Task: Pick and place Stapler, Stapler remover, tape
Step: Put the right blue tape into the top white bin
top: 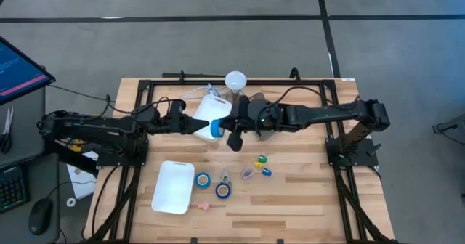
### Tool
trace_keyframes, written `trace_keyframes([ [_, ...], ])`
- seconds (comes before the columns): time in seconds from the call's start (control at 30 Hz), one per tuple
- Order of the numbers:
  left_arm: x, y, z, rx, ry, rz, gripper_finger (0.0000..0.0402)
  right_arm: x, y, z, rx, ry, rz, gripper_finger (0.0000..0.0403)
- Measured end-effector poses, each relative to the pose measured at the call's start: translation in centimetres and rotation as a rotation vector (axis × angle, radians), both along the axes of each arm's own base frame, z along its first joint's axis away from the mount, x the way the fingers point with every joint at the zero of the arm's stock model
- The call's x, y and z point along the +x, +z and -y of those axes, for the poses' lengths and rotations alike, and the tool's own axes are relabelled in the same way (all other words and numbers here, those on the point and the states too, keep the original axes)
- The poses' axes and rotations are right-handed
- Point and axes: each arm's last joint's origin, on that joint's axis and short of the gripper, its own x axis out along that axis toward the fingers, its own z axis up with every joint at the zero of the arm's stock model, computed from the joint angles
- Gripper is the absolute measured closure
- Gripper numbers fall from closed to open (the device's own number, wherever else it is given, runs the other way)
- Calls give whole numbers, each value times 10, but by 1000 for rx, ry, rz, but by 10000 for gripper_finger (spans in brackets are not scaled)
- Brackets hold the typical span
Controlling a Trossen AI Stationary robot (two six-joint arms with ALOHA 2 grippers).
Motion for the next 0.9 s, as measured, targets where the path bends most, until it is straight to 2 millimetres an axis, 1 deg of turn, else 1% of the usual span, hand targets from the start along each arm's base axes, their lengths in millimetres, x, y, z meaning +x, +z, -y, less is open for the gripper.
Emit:
trace_keyframes([
  [0.07, 0, 0, 0, 0, 0, 3, 243, -5, 2, 3, 0, -7, -15, 377],
  [0.13, 0, 1, 0, 1, 1, 12, 243, -4, 3, 4, 0, -11, -8, 377],
  [0.43, 0, 2, 1, 1, 0, 22, 243, 9, -12, 5, 0, -12, -16, 377],
  [0.63, 0, 2, 1, 1, 3, 25, 243, 14, -11, 5, 2, -14, 33, 377],
  [0.9, -1, 3, 0, 2, 4, 33, 243, 15, -7, 16, 2, -40, 80, 377],
])
